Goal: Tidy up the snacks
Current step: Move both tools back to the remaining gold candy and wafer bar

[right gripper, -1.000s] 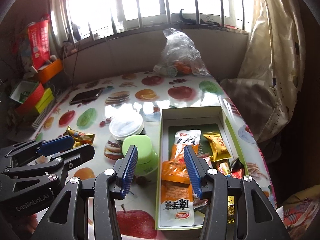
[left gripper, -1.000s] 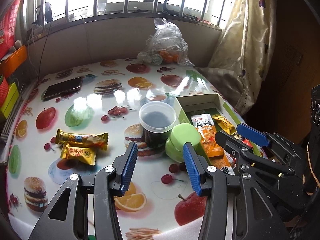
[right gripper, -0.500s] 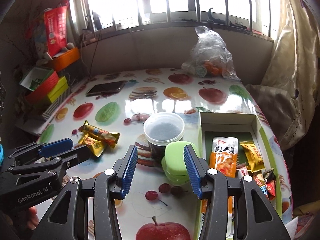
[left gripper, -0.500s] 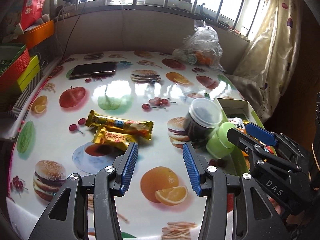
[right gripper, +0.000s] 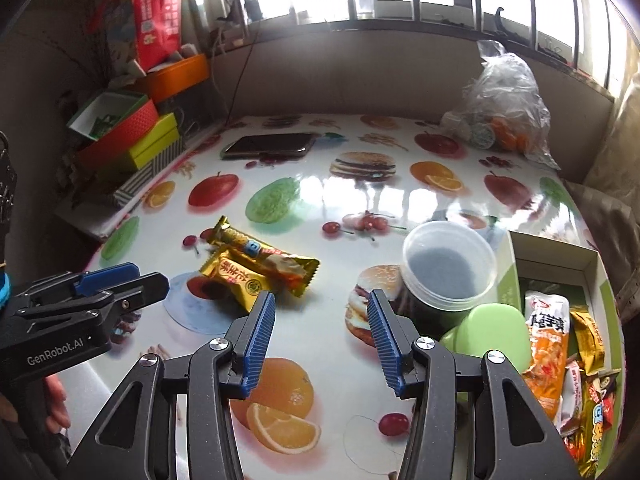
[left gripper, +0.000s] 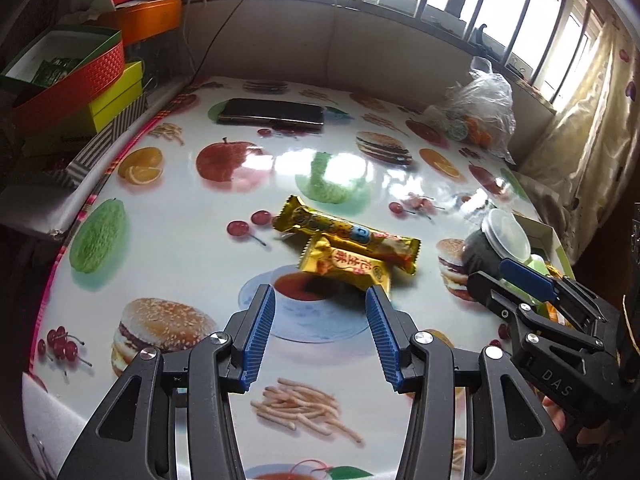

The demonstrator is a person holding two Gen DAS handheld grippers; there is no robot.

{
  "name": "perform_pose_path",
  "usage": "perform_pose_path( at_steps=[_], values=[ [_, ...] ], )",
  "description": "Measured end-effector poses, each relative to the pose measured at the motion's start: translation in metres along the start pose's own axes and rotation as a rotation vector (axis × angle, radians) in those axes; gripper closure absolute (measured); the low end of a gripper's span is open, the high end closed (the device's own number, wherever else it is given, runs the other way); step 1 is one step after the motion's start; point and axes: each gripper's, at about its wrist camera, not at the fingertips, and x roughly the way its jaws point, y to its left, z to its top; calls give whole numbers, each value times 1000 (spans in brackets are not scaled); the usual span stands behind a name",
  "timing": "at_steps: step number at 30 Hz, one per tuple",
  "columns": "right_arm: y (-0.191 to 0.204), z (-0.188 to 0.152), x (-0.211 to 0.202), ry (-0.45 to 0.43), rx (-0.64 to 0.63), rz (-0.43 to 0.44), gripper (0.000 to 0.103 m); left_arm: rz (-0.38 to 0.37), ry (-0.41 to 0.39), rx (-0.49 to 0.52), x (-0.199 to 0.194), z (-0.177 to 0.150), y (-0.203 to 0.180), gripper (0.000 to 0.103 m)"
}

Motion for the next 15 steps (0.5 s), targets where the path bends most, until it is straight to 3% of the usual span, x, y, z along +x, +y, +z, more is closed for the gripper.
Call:
perform_pose_path(
  at_steps=[15],
  values=[
    [40,11,48,56,-123,86,55,32,27,-59,12,-4,40,54]
  ],
)
